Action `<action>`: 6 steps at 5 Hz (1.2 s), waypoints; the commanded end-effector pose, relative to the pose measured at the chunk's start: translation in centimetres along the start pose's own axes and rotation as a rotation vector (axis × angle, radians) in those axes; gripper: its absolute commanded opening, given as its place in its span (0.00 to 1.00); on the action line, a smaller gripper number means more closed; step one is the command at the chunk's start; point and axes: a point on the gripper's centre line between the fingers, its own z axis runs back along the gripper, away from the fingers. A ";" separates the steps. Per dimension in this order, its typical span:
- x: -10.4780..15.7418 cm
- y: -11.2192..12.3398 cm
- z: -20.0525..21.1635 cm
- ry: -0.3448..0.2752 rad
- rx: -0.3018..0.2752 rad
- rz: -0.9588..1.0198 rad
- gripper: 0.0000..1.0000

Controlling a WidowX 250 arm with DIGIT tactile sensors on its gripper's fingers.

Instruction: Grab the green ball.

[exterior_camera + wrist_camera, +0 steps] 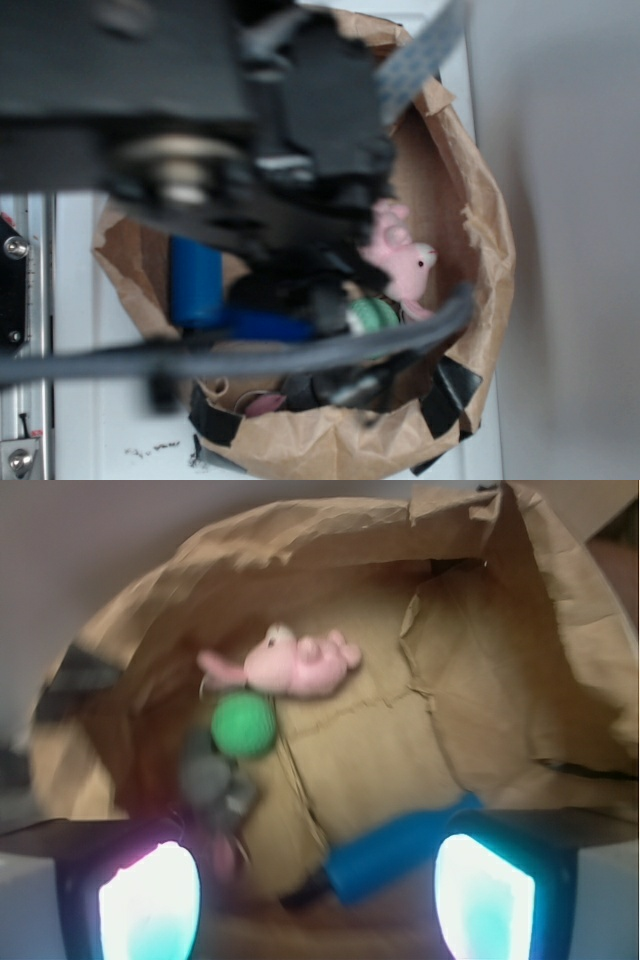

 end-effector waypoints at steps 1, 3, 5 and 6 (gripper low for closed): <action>0.6 0.6 1.5 -0.042 -0.018 0.011 1.00; -0.1 0.5 -1.0 -0.061 0.029 -0.009 1.00; -1.7 -1.8 -6.3 -0.121 0.079 -0.086 1.00; -1.2 -3.9 -7.9 -0.135 0.057 -0.107 1.00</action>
